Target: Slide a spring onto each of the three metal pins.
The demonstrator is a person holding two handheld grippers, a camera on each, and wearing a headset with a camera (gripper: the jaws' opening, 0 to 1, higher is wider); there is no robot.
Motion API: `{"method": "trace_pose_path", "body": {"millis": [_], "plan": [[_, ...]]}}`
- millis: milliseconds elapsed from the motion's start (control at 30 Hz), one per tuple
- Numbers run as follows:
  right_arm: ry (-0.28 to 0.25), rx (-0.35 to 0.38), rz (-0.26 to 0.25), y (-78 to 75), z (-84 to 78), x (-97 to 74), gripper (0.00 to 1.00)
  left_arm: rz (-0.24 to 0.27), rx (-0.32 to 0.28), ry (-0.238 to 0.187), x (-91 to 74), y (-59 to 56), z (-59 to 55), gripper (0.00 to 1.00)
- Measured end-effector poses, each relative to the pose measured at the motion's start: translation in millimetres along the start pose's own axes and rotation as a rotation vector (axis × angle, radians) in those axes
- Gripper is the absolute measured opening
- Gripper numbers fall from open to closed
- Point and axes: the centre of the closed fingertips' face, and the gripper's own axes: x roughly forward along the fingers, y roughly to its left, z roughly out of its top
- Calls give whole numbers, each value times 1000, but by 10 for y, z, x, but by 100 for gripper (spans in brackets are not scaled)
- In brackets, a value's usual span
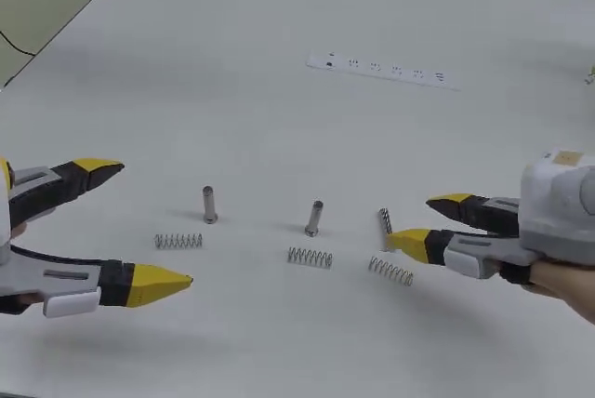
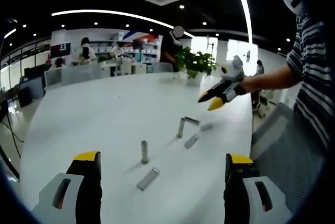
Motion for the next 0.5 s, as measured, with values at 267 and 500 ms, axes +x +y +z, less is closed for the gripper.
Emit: {"method": "trace_pose_path", "body": {"millis": [267, 500], "plan": [[82, 63, -31, -118, 3, 202, 30, -6, 1, 15, 10, -23, -35, 94], [134, 154, -44, -192, -65, 352, 22, -8, -2, 11, 24, -25, -35, 95]]}}
